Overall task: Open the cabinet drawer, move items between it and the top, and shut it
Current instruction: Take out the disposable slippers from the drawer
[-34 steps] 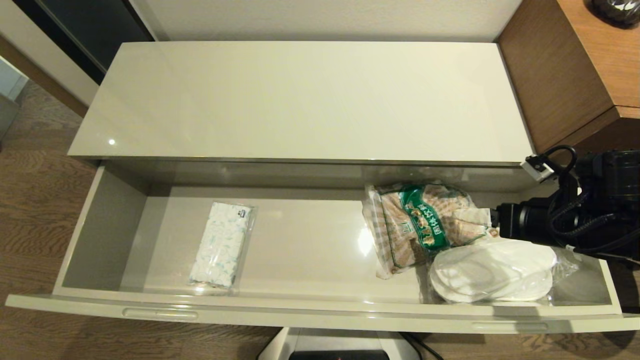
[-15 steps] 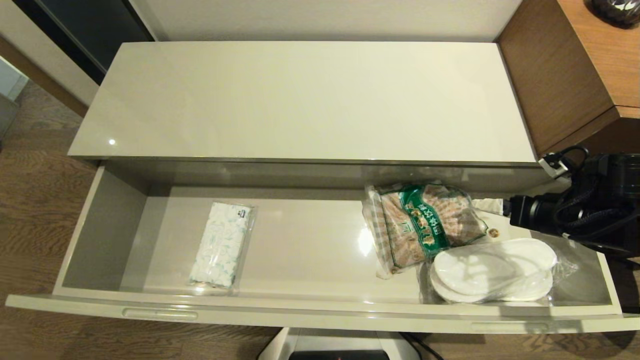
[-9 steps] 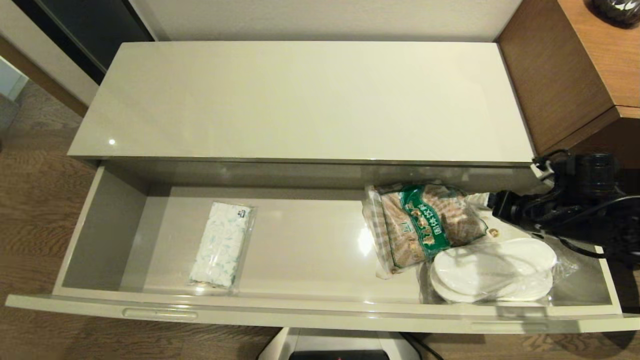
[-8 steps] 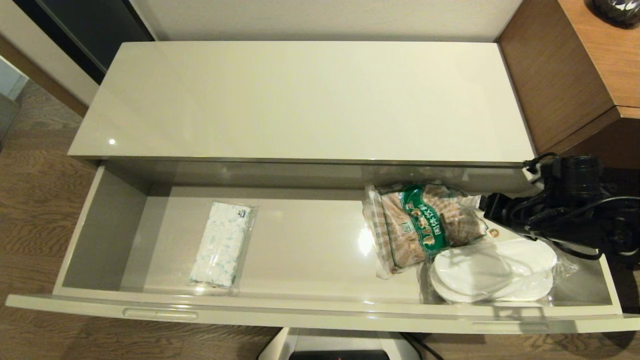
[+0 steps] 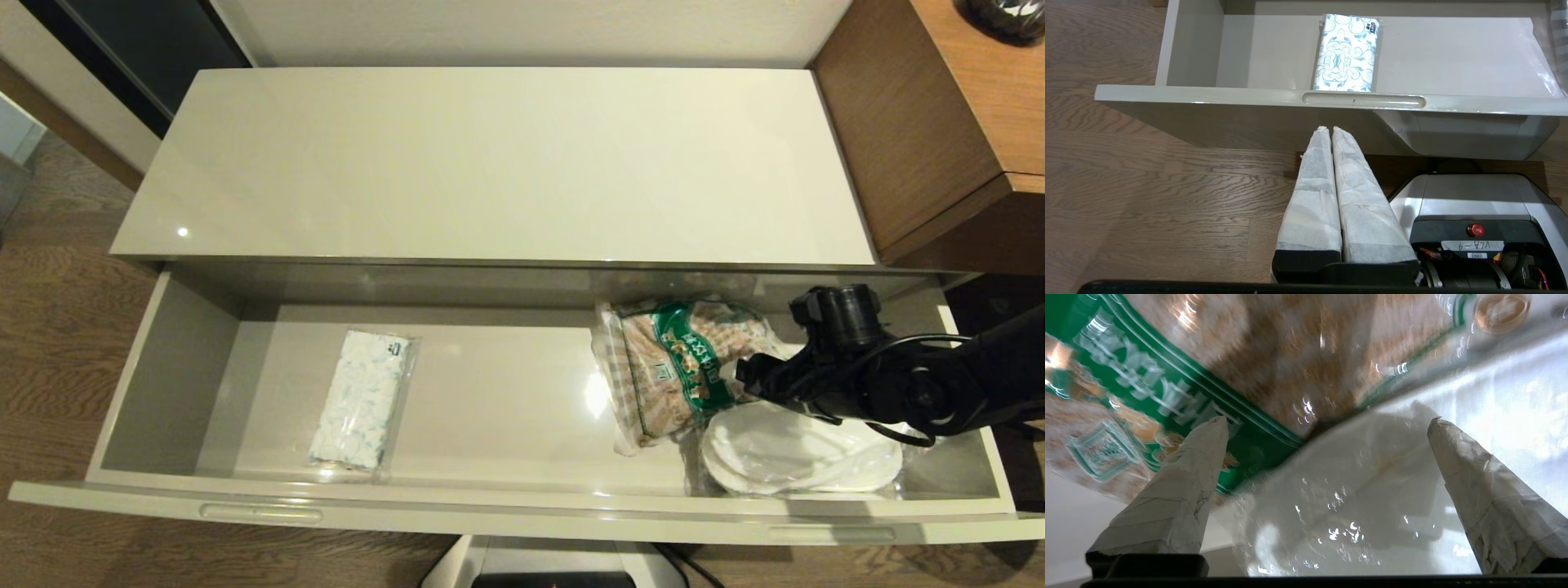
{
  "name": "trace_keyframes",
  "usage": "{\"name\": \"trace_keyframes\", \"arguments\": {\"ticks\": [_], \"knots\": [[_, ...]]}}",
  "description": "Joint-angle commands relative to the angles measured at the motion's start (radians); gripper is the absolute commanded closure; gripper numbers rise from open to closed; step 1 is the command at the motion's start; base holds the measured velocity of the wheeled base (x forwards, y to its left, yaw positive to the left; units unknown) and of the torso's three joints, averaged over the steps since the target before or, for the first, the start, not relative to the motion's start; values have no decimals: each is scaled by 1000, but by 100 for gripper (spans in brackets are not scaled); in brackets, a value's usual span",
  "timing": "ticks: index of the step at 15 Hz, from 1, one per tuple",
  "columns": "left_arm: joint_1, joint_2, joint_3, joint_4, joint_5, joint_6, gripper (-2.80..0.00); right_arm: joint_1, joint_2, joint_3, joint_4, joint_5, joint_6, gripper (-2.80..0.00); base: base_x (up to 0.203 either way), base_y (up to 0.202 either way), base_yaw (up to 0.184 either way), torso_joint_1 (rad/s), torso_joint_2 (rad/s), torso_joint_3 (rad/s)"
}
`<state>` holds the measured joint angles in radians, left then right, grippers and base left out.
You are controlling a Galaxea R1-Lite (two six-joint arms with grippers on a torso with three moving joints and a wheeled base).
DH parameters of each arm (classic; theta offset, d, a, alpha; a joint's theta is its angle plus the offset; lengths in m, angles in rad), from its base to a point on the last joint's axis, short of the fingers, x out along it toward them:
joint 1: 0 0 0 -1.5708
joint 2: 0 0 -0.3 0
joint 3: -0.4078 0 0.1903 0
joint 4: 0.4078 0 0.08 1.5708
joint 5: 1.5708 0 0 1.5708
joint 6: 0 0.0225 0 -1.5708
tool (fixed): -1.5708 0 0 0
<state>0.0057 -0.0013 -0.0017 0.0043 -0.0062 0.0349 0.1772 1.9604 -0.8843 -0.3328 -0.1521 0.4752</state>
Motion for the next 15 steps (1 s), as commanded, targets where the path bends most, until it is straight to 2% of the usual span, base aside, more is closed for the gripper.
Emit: {"name": "trace_keyframes", "arguments": {"ticks": [1,5,7,12,15], "knots": [[0,1,0,0,0,0,0,1,-26,0,17,15,3,-280,0,0,0,0,0,0],[0,1,0,0,0,0,0,-4,-26,10,35,78,59,-280,0,0,0,0,0,0],[0,1,0,0,0,0,0,-9,-26,8,35,86,63,-280,0,0,0,0,0,0],[0,1,0,0,0,0,0,-143,-28,-12,36,177,69,-280,0,0,0,0,0,0],[0,1,0,0,0,0,0,-176,-9,-18,26,194,69,-280,0,0,0,0,0,0]]}}
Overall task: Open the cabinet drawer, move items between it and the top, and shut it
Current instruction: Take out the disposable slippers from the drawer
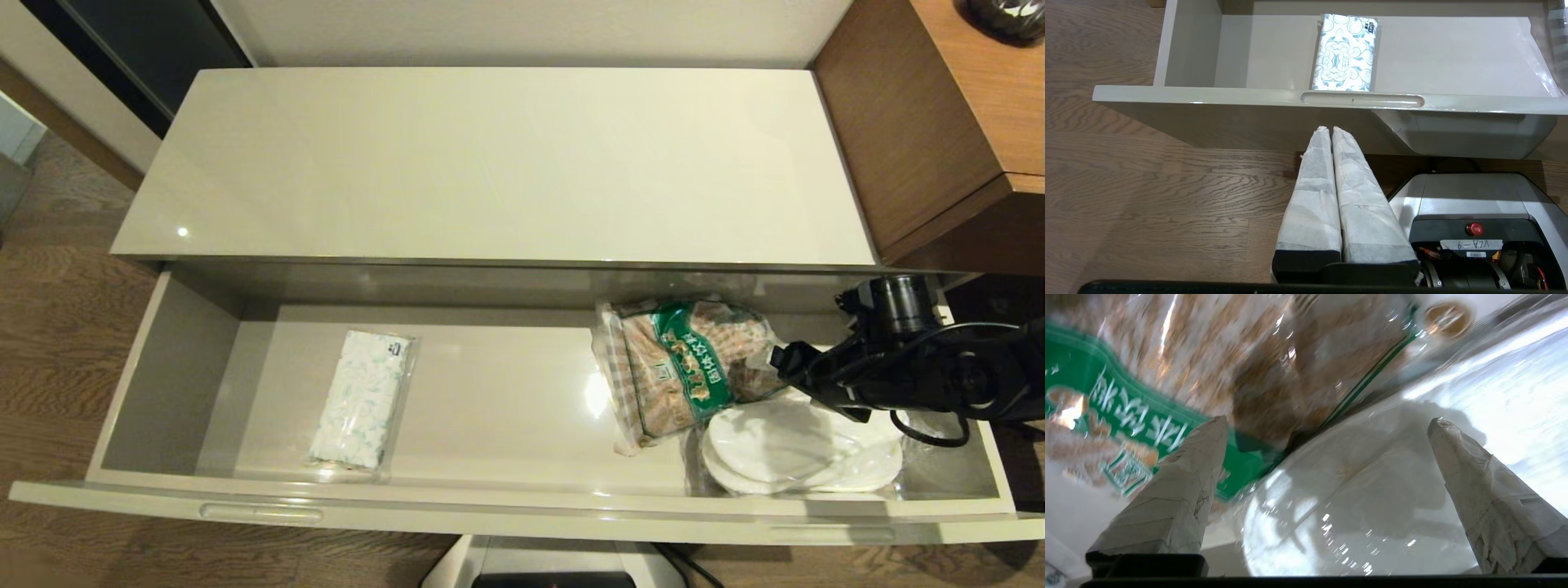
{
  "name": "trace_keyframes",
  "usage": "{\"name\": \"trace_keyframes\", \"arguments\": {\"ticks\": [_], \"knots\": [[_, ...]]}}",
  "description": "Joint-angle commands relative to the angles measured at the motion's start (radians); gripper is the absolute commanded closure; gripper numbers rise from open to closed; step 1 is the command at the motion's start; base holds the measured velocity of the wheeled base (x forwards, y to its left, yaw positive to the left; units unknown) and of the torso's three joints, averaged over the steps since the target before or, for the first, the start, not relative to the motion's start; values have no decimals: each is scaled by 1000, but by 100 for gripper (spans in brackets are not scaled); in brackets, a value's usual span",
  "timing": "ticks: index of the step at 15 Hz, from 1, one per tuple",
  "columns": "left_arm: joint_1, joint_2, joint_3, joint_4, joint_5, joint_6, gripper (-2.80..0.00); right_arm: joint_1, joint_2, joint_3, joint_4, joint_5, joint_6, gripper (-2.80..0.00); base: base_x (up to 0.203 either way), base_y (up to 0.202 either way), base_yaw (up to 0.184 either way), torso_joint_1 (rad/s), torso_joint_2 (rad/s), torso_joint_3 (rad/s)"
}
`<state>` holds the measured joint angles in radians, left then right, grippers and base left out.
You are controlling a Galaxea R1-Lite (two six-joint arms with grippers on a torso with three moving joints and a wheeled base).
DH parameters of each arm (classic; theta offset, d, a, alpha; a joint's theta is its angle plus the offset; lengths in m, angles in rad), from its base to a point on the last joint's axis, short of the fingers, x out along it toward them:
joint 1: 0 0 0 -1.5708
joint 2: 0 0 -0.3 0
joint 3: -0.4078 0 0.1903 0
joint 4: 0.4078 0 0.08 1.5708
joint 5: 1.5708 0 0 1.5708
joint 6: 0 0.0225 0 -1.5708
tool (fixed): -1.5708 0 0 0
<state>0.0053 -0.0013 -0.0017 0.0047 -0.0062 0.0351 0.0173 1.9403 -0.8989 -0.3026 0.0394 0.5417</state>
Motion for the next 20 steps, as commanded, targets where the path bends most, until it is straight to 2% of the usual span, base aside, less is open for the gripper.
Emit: {"name": "trace_keyframes", "arguments": {"ticks": [1,3,6,11,15,18,20], "knots": [[1,1,0,0,0,0,0,-24,24,-12,-4,2,5,-280,0,0,0,0,0,0],[1,1,0,0,-1,0,0,-45,47,-35,0,-1,19,-280,0,0,0,0,0,0],[1,1,0,0,0,0,0,-50,76,-90,42,-7,131,-280,0,0,0,0,0,0],[1,1,0,0,0,0,0,-37,77,-107,60,-3,142,-280,0,0,0,0,0,0],[1,1,0,0,0,0,0,-10,6,-91,99,7,142,-280,0,0,0,0,0,0],[1,1,0,0,0,0,0,-6,-57,-33,154,80,140,-280,0,0,0,0,0,0],[1,1,0,0,0,0,0,-8,-60,10,149,98,137,-280,0,0,0,0,0,0]]}}
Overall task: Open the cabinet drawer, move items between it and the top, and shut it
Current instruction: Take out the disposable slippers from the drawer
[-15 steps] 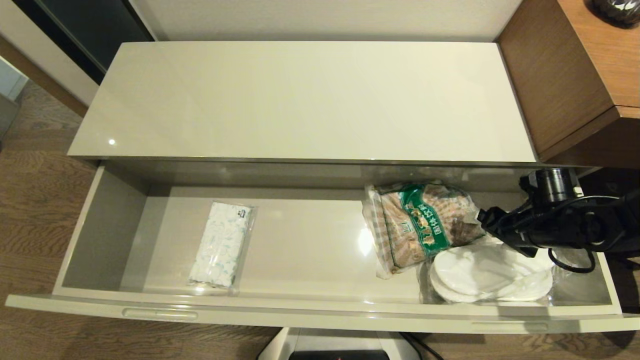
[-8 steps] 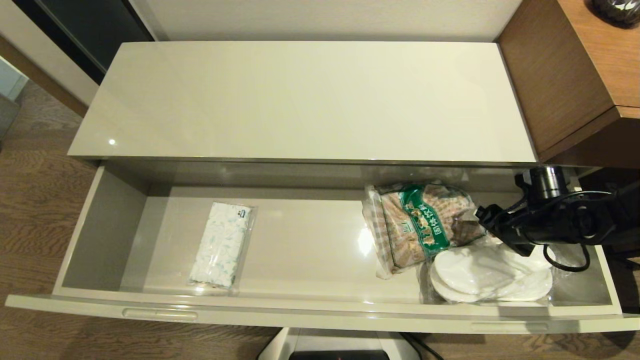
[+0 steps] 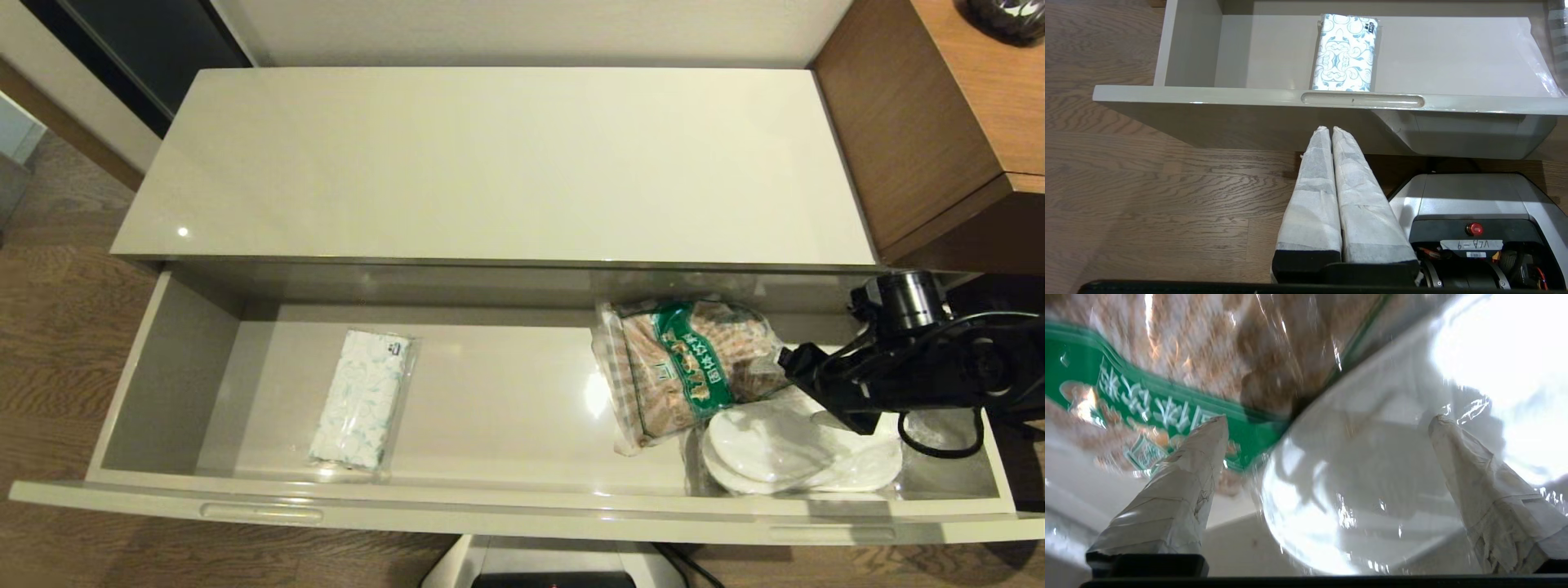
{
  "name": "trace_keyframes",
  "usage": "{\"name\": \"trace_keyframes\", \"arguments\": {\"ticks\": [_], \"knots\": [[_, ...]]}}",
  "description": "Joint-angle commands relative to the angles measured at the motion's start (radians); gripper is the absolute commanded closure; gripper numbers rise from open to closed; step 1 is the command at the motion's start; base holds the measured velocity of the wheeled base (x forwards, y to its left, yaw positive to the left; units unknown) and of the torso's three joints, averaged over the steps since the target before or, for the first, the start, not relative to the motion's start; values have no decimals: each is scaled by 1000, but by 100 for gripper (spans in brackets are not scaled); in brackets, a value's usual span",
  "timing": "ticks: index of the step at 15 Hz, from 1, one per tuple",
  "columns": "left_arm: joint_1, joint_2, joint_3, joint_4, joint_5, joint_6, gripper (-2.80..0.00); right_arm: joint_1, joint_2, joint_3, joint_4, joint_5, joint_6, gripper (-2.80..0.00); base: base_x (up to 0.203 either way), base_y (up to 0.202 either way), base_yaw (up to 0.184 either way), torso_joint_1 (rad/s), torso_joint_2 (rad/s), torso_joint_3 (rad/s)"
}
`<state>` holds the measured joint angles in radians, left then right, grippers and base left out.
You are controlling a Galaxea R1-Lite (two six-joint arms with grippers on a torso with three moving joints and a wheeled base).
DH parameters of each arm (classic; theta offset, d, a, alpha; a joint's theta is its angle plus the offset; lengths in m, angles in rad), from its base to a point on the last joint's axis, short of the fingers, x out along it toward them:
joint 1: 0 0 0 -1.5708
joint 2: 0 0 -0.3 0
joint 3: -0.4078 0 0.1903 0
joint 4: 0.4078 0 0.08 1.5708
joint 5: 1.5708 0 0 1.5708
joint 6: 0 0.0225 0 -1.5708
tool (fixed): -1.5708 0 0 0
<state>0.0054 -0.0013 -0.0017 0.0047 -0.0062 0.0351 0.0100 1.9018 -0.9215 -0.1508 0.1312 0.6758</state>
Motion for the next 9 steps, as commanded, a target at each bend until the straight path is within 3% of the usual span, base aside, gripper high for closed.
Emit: {"name": "trace_keyframes", "arguments": {"ticks": [1,9], "knots": [[1,1,0,0,0,0,0,1,-19,42,-6,11,4,-280,0,0,0,0,0,0],[1,1,0,0,0,0,0,-41,-21,64,-7,16,5,-280,0,0,0,0,0,0]]}}
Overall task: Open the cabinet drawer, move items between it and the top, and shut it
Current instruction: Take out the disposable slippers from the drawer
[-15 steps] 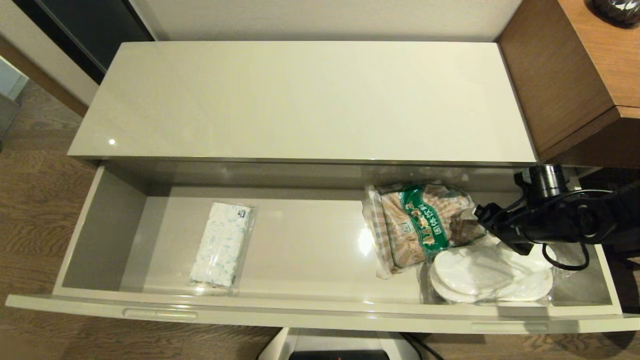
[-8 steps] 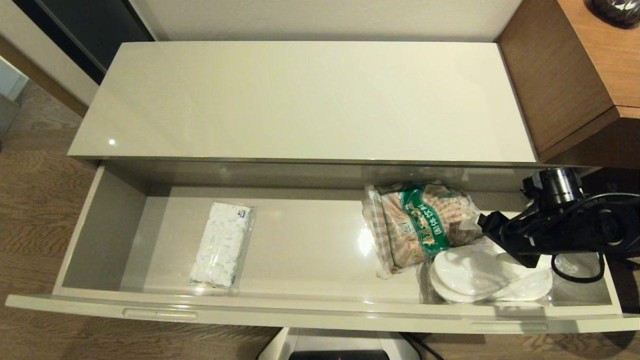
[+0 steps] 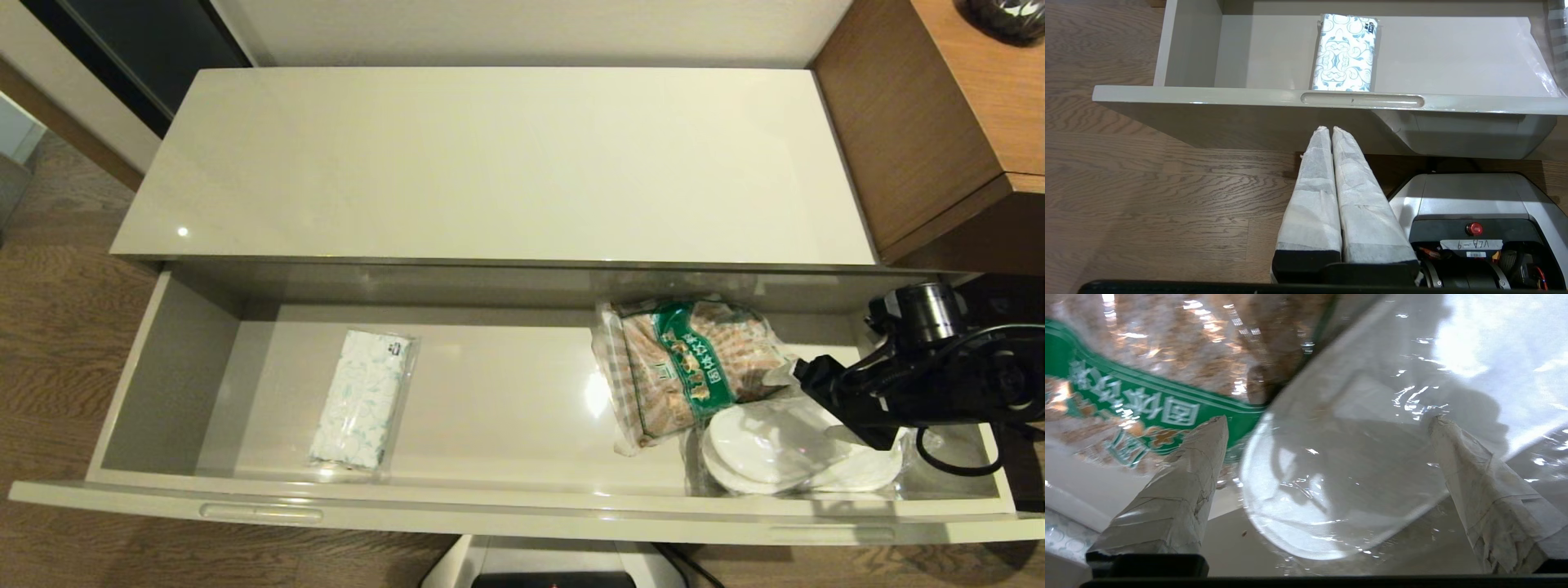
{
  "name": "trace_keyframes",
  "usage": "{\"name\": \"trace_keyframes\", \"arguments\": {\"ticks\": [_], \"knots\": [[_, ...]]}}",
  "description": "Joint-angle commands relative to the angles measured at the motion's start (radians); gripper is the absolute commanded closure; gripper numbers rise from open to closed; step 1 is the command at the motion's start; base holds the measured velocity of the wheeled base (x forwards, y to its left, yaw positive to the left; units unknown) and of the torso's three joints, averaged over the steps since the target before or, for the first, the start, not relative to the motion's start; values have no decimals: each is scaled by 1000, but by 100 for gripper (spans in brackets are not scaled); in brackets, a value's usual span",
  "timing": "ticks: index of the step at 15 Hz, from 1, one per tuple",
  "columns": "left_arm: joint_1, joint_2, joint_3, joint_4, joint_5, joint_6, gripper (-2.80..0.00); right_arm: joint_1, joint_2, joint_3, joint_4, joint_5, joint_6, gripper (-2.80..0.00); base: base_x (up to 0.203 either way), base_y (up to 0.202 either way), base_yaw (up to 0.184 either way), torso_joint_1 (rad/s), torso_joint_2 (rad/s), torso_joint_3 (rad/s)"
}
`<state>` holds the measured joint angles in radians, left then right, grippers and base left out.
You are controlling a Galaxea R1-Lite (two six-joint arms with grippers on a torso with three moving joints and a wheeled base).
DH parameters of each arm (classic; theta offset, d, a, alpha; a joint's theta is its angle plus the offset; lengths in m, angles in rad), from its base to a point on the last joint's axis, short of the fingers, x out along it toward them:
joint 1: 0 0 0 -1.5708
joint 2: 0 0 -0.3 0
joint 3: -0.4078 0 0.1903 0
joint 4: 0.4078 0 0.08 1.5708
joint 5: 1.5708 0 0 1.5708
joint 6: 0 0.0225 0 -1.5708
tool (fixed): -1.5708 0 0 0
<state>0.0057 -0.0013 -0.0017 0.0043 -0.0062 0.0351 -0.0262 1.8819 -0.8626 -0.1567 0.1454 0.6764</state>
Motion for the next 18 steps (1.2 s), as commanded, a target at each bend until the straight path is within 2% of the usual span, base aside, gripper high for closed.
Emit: {"name": "trace_keyframes", "arguments": {"ticks": [1,5,10,13,18], "knots": [[0,1,0,0,0,0,0,-4,-1,5,-1,2,5,-280,0,0,0,0,0,0],[0,1,0,0,0,0,0,-63,6,-21,-3,2,1,-280,0,0,0,0,0,0],[0,1,0,0,0,0,0,-91,30,-49,-2,0,-16,-280,0,0,0,0,0,0],[0,1,0,0,0,0,0,-92,57,-32,-1,-9,-81,-280,0,0,0,0,0,0],[0,1,0,0,0,0,0,-87,69,-36,-1,-8,-139,-280,0,0,0,0,0,0]]}}
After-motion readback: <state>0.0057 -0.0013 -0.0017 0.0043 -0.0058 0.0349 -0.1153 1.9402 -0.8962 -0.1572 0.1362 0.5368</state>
